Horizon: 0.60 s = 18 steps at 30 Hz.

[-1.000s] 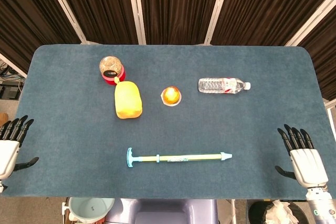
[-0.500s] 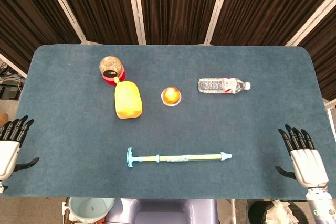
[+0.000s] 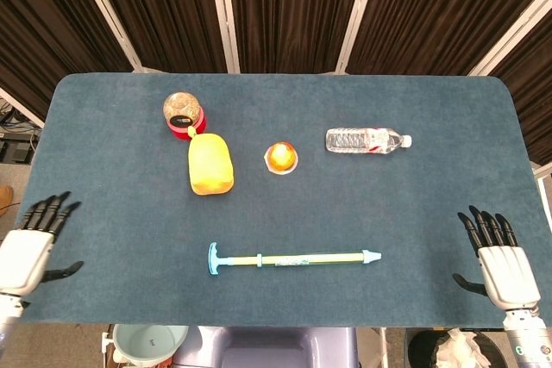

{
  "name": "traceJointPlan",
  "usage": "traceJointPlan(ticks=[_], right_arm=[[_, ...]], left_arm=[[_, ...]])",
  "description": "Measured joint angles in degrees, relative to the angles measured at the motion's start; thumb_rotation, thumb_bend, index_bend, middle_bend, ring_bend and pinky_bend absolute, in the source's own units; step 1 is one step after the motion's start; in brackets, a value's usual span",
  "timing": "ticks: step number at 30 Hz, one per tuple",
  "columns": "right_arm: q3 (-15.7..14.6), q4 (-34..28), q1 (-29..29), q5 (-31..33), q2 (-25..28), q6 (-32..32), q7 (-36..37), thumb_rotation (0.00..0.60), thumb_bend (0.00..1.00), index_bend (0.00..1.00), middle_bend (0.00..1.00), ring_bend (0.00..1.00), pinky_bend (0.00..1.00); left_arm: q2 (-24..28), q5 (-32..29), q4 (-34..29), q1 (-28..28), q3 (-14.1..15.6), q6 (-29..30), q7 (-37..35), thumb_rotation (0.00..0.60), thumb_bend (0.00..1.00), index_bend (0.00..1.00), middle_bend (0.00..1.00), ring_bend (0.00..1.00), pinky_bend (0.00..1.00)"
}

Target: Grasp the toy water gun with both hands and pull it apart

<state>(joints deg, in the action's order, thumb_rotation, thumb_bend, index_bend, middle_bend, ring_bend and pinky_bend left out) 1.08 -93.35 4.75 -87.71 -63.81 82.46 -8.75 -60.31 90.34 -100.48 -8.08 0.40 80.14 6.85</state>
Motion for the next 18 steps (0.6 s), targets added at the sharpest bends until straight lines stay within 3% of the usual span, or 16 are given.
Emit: traceJointPlan(ticks=[9, 18], right_arm=[[0.0, 0.3, -0.1, 0.2, 0.0, 0.0, 0.1, 0.6, 0.08, 0.09, 0.0, 0.0, 0.05], [0.2, 0.1, -0.2, 0.4, 0.3, 0.3, 0.7, 0.6, 0.08, 0.11, 0.0, 0.0, 0.05]], left_arm=[[-1.2, 1.1, -8.9, -3.7, 0.9, -7.1, 9.5, 0.6, 0.0, 0.2, 0.04, 0.0, 0.11], [-7.8, -3.6, -14.0, -6.4, 0.6, -12.6, 22.7, 0.6, 0.04, 0.3, 0.06, 0.0, 0.11]])
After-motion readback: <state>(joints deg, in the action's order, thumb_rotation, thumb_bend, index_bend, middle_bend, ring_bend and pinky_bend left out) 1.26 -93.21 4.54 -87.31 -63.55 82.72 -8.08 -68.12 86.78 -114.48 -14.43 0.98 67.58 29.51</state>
